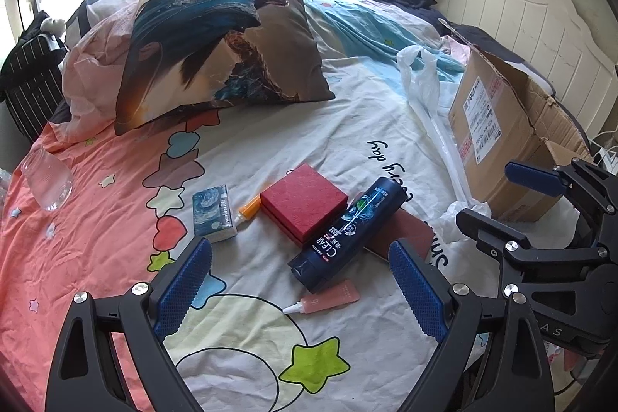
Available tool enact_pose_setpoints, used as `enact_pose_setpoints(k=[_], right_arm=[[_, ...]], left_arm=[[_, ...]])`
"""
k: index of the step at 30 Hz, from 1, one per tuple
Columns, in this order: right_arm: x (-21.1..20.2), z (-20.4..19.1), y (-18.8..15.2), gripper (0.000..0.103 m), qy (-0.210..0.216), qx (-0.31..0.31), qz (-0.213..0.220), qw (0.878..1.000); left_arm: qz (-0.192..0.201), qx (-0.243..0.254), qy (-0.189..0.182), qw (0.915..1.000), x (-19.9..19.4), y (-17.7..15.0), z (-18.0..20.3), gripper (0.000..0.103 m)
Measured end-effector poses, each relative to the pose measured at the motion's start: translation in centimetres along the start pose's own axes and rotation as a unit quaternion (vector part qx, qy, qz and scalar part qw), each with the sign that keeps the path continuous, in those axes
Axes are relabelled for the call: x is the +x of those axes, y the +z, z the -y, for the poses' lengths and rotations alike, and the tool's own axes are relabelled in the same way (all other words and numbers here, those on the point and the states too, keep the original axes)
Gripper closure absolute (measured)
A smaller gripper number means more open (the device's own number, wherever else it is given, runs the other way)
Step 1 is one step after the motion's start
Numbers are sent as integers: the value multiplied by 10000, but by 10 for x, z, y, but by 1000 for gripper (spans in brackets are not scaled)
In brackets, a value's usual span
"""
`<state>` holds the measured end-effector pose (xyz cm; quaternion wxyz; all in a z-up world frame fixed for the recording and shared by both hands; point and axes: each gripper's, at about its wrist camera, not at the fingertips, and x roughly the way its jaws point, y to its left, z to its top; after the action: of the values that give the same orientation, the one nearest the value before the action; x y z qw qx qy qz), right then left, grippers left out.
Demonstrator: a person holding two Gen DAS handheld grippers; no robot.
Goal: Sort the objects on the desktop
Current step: 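Withdraw both grippers from the cardboard box back toward the remaining items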
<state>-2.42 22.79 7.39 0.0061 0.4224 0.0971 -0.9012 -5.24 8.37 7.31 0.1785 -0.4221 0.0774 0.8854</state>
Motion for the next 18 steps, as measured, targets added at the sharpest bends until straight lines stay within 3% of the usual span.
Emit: enact_pose_setpoints(k=[18], right_arm=[[39,-21,2,40,312,3,-358,9989]], left_arm=[[-237,-310,324,9987,27,1,-35,8]])
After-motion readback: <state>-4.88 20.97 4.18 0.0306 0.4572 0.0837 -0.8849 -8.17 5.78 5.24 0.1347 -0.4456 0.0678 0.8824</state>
